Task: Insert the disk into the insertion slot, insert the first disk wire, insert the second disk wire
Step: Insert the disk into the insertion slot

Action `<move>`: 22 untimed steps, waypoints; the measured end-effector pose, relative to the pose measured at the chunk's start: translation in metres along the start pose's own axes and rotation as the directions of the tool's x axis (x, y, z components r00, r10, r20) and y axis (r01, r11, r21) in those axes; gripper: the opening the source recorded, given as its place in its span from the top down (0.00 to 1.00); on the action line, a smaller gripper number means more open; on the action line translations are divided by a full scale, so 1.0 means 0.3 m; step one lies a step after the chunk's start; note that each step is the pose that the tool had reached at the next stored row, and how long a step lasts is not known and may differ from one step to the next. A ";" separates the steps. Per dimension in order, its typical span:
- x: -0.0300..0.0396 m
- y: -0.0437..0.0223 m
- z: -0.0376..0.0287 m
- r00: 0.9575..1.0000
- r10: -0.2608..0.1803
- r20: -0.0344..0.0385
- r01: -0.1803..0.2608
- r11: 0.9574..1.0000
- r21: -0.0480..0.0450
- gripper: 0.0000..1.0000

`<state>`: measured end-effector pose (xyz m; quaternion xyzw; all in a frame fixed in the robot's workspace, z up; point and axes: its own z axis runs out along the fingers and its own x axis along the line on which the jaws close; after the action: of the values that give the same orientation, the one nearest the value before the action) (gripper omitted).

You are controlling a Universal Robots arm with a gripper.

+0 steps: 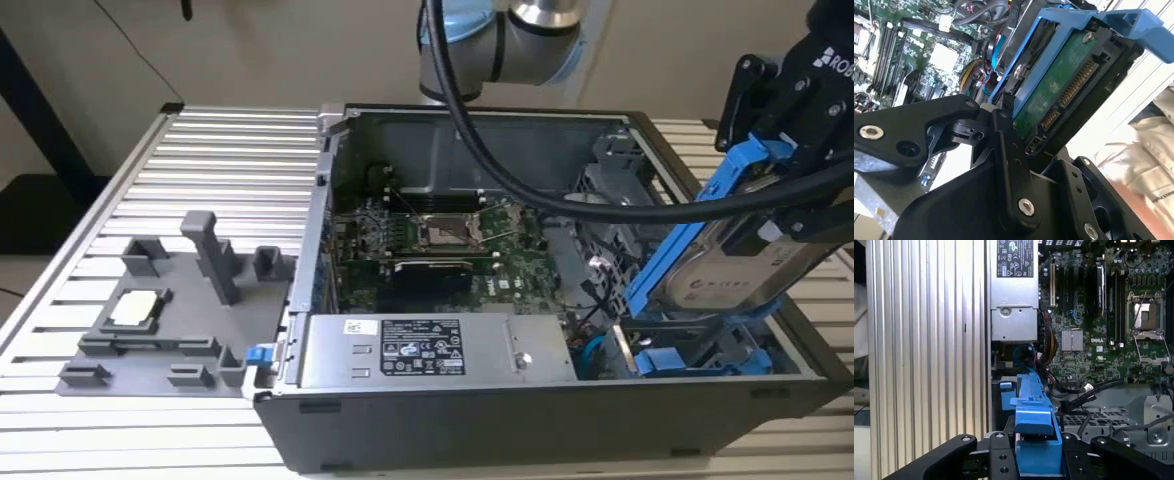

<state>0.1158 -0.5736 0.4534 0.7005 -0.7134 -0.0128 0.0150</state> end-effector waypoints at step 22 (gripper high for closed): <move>0.002 -0.023 0.041 1.000 0.000 0.000 0.000 1.000 0.000 0.67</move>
<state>0.1221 -0.5743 0.4407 0.7004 -0.7135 -0.0127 0.0151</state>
